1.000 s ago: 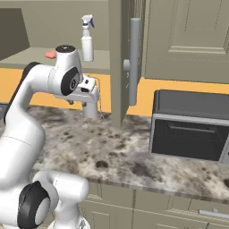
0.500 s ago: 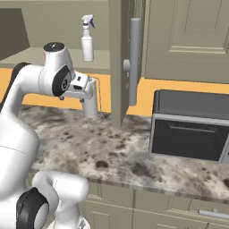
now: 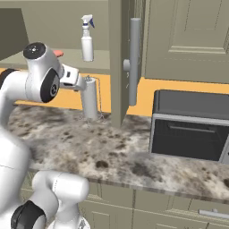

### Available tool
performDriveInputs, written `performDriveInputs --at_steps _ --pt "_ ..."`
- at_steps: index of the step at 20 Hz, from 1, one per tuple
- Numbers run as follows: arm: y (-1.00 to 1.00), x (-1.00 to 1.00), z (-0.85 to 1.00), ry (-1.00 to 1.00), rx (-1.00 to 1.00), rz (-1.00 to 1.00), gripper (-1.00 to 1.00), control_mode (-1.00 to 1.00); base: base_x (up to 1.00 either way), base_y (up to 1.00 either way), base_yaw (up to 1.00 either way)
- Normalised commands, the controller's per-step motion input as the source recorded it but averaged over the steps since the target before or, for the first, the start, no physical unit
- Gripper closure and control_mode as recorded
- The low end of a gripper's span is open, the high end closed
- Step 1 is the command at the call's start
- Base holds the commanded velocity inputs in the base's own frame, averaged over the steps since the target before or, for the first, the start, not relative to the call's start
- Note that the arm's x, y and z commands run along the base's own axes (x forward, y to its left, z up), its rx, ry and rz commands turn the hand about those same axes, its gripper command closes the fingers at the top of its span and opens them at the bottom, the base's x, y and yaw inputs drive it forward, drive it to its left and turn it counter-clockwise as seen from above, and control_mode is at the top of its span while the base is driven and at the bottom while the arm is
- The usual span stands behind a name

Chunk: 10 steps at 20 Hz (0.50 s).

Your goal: Locate and retrieve the bar soap and spray from the cabinet. Place them next to the sink.

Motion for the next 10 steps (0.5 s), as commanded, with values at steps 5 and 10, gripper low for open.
performDriveInputs --at_steps 5,10 --pt "0.14 0.14 0.43 -0.15 -0.02 -0.2 -1.0 -1.0 0.0 0.0 0.0" --pt "0.0 0.23 0.37 -0.01 0.0 -0.05 -1.0 -1.0 0.0 0.0 0.0"
